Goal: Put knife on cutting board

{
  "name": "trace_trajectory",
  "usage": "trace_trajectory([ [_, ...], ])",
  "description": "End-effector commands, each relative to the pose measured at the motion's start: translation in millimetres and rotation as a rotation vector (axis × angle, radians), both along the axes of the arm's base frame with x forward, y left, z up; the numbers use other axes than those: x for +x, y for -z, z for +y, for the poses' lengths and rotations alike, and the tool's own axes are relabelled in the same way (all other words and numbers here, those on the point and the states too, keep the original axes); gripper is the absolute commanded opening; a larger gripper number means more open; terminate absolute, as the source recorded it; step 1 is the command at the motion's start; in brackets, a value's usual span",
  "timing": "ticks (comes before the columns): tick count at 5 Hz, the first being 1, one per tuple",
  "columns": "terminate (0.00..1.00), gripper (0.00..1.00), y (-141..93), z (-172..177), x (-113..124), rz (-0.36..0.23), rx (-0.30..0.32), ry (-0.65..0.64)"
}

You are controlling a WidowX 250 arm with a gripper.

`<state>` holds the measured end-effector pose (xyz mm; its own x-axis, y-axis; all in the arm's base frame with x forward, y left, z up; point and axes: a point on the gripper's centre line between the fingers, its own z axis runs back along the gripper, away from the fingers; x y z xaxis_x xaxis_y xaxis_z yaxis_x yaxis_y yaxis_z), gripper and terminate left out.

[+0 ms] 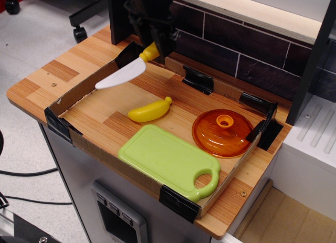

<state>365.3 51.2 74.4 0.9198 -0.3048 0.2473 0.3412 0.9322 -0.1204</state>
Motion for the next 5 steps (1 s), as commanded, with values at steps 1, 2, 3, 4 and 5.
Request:
trace_trajectory([
  [1,0.00,0.00,-37.8,-57.1,-41.8,-0.002,-0.032,0.186],
  [2,0.00,0.00,-28.0,-79.7,-55.4,0.032,-0.051,0.033],
  [3,0.00,0.00,-12.4,-87.2,-73.2,0.147,0.076,0.284],
  [4,0.00,0.00,-6.8,-86.6,-82.0,0.182,0.108,0.519],
  [5,0.00,0.00,-4.9,-85.2,-88.2,0.152,0.116,0.598],
])
